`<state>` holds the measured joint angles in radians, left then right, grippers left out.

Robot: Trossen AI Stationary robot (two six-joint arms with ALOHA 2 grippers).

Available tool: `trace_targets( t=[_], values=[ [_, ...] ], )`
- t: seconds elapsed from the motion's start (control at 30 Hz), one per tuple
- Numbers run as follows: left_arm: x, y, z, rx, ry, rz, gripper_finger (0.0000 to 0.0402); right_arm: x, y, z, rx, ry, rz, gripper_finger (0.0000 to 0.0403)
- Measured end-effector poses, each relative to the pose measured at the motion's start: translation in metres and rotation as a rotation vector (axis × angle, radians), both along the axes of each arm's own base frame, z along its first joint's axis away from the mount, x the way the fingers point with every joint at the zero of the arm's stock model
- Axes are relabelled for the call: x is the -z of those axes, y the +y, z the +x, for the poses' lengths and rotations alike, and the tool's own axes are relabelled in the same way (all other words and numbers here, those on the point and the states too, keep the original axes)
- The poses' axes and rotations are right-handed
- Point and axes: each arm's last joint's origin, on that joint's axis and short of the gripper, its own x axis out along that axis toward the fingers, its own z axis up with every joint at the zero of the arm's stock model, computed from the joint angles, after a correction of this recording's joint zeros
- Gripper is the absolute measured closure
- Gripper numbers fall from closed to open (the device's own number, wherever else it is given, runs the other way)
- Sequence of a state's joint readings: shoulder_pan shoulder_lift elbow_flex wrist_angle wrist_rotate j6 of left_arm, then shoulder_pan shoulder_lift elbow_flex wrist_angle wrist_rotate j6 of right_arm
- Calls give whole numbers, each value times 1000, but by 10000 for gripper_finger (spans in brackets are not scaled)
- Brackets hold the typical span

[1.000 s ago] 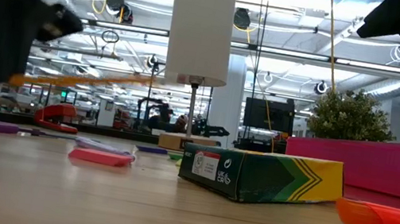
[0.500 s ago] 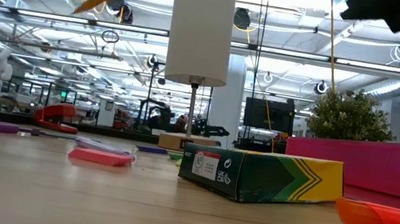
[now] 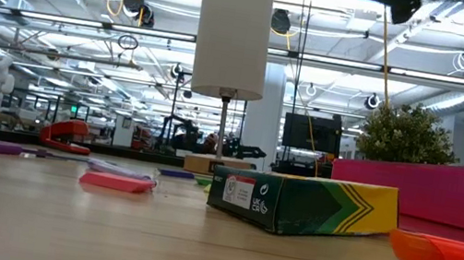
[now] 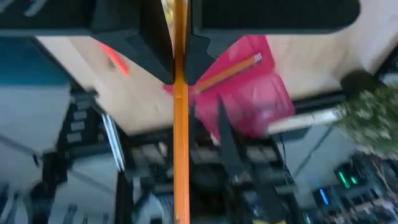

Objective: Pack school essentials
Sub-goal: Put the yellow pencil into the pink supply box

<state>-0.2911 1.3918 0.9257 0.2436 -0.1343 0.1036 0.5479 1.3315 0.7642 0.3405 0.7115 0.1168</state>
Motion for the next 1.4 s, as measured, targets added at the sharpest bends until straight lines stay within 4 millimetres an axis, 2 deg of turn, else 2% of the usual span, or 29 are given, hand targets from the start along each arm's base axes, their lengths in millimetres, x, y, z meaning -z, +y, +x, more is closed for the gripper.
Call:
trace_targets(
  t=[0.2,0.37,0.53,0.7,1.03,1.4],
  values=[
    [9,14,7,48,-157,-68,366,12,2,22,5,-79,-44,283],
    [27,15,6,47,-254,-88,366,17,5,33,-43,-143,-68,273],
    [37,14,10,48,-289,-93,366,19,0,40,-84,-180,-11,267],
    [44,12,18,47,-303,-93,366,19,-4,44,-134,-188,40,266],
    [60,10,29,20,-362,-100,366,18,-5,45,-126,-212,62,267],
    [64,11,30,14,-357,-100,366,19,-8,46,-115,-201,56,295]
  ],
)
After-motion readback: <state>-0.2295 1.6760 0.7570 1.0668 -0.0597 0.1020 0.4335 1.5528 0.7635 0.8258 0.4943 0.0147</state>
